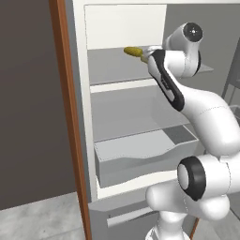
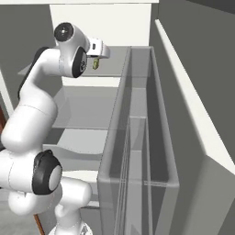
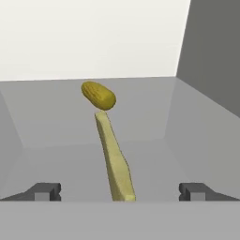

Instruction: Retrieve the butter from the fridge and place it on a plate on the dining table. Then retrieve the butter knife by the fridge and place it near the plate.

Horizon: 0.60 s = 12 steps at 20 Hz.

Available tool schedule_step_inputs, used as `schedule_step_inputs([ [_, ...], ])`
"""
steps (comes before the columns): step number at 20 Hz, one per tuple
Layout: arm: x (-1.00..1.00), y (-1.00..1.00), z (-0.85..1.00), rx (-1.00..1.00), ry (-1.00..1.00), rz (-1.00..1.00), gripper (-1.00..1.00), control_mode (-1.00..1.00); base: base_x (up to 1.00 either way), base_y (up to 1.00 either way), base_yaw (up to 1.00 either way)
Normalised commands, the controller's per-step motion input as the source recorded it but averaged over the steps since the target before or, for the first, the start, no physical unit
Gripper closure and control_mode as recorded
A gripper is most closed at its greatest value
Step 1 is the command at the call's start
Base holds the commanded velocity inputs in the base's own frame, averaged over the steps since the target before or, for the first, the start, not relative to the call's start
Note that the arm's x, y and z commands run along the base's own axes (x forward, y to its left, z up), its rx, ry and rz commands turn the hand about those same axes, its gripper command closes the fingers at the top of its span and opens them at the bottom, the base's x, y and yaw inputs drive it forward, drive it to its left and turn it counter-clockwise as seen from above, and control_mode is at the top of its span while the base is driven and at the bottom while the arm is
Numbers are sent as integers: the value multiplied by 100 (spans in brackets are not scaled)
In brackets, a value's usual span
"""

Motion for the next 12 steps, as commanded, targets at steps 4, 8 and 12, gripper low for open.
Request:
schedule_step_inputs([
  [4,22,4,-12,0,4,0,-100,-100,0,0,0],
  [8,11,5,-8,0,3,0,-100,-100,0,0,0],
  [12,8,1,-8,0,0,1,-100,-100,0,0,0],
])
